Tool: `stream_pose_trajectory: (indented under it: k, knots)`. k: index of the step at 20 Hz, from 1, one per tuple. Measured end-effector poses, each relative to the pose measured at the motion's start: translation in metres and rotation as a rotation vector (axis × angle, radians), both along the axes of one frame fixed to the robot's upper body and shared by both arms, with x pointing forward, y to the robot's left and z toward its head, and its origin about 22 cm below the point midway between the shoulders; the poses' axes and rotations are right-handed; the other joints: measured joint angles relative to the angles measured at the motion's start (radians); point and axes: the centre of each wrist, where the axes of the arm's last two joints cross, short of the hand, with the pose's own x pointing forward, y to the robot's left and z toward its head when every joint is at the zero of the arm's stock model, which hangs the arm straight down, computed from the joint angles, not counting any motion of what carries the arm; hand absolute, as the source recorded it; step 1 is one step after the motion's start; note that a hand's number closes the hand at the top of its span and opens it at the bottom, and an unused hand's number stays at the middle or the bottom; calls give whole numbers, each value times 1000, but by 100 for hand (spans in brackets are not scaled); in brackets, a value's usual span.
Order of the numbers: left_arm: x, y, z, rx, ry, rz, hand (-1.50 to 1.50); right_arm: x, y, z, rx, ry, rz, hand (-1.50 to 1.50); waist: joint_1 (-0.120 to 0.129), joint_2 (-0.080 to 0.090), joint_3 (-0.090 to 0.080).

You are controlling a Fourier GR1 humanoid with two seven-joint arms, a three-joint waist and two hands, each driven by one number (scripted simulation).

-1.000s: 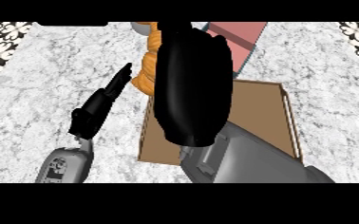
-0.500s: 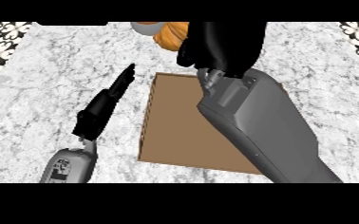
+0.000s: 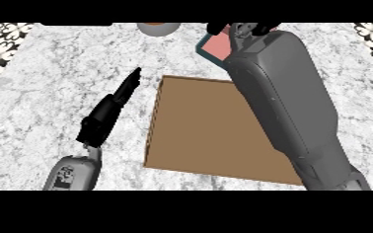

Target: Pick the croissant from the tray and place it in the cardboard box

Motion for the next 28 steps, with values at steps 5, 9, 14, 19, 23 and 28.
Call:
stream_pose_trajectory:
  k: [5,9,14,19,23,28]
  knots:
    - [2,8,-2,-2,2,1,0,26,-19,-19,-34,34,-42,150,0,1,0]
    - [6,0,1,-3,-2,-1,0,48,-25,-40,-53,75,-57,150,4,2,0]
    - [4,1,0,-4,-3,-5,0,69,-47,-77,-33,132,-84,150,9,5,0]
    - [6,-4,5,-6,-4,-9,0,79,-61,-100,144,187,-108,-150,13,7,1]
    - [5,-8,5,-3,-7,-13,0,85,-74,-123,224,195,-88,-150,15,8,1]
    - [4,-1,3,0,-7,-11,0,86,-85,-127,365,28,-57,-150,13,8,2]
